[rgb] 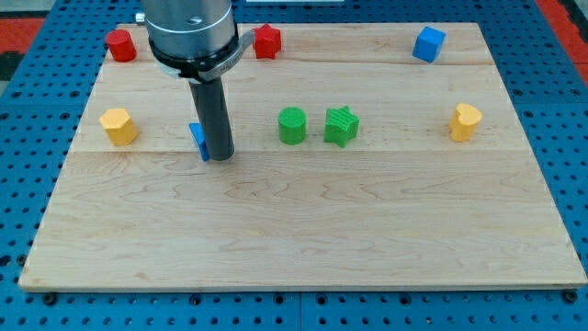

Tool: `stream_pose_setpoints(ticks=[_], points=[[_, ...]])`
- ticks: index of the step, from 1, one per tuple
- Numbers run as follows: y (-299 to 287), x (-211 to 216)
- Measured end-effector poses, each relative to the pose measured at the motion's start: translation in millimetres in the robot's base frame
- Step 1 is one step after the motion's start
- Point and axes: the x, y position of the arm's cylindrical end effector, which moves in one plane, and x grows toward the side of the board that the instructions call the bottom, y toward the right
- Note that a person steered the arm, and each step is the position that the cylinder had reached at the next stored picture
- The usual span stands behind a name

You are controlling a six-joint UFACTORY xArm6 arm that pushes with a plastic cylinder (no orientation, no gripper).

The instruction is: Push the yellow hexagon parallel to the left of the blue triangle

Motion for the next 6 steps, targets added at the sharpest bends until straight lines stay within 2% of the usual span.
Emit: stream_pose_setpoints(ticks=[1,3,4,5,6], points=[[-18,21],[-30,-21],[-52,3],[-83,9],[-104,-13]])
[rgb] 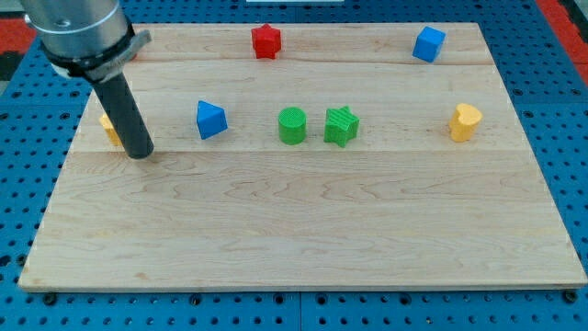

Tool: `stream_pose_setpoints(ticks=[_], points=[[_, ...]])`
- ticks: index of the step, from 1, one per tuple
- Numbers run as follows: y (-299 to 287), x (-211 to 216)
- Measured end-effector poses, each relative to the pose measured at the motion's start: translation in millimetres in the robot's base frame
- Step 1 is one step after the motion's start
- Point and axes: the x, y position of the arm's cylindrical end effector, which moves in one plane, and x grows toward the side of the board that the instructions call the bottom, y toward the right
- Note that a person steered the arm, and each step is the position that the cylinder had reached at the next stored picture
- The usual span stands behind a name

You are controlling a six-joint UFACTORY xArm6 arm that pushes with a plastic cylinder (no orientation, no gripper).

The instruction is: Push the yellow hexagon parallel to the left of the blue triangle

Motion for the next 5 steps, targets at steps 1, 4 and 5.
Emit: stream_pose_setpoints(ticks=[1,4,5], points=[[-2,-21],[-5,-102],[-73,-114]])
